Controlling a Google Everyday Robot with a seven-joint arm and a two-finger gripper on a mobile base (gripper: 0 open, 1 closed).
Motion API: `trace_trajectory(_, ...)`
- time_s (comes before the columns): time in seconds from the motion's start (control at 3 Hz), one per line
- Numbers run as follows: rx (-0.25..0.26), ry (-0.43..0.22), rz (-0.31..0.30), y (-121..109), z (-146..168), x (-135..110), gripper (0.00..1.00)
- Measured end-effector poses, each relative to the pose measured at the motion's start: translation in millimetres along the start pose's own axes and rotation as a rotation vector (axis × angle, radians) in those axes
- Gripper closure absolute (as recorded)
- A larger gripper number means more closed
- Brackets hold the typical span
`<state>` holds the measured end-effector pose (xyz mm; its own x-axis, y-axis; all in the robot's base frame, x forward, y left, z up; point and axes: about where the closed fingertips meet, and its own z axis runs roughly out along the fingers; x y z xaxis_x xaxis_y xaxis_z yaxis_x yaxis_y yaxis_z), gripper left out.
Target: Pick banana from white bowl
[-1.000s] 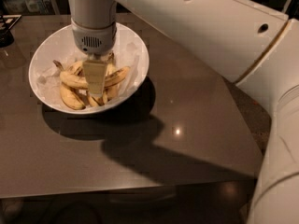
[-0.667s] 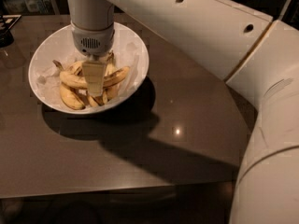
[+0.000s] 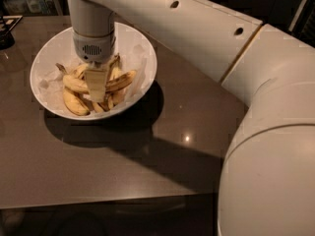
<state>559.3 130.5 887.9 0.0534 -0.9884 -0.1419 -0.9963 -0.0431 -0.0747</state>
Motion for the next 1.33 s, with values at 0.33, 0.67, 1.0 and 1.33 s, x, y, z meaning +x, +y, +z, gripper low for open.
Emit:
trace_trajectory(0.33,-0.03,0.005,-0.007,0,13,-3,0.61)
trace_trajectory(0.67,-0.045,0.009,0.003,2,18,1,0.86)
trace_trajectory(1.0,-0.045,0.009,0.003,2,18,1,1.0)
trace_trajectory(1.33,-0.02,-0.007,0.011,8,2,-2,1.0)
